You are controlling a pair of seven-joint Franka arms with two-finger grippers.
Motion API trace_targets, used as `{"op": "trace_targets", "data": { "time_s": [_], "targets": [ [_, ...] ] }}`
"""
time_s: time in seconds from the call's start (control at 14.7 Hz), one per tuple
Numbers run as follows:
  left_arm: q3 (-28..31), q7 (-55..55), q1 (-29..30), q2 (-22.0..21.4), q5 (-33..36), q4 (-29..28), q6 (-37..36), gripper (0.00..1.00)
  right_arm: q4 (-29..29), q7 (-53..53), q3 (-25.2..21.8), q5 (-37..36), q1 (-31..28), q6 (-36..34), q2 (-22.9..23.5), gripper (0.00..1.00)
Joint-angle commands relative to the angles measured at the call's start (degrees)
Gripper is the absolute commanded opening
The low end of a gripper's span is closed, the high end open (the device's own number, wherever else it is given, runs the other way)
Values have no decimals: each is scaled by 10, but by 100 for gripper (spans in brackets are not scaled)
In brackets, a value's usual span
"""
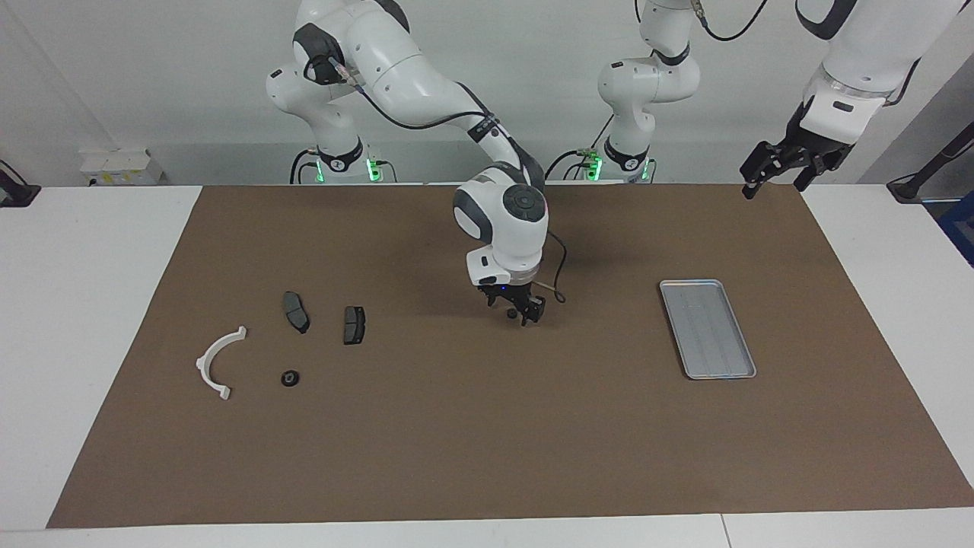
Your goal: Place bearing gear from tray to pile
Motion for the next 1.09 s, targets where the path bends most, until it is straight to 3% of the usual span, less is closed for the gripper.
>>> {"op": "trace_targets", "data": {
  "time_s": [0.0,0.27,0.41,0.48,0.68,0.75,1.02],
  "targets": [
    [-8,4,8,-7,-8,10,-11,100,-20,16,1,-6,5,19,-6,91],
    [-8,29,9,-29,-8,-5,-32,100,-21,17,1,-1,11,13,-6,87],
    [-9,35,14,-36,-8,-17,-31,100,-21,17,1,-1,12,14,-6,74],
    [-9,35,14,-38,-8,-22,-28,100,-21,16,1,-1,11,17,-6,61],
    [-9,35,8,-50,-8,-53,16,100,-22,15,1,-1,9,19,-6,6],
    [-10,35,7,-60,-8,-76,33,100,-22,15,1,-1,9,18,-6,0],
    [-15,34,-7,-65,-8,-88,53,100,-20,14,0,-2,7,14,-6,0]
  ]
}}
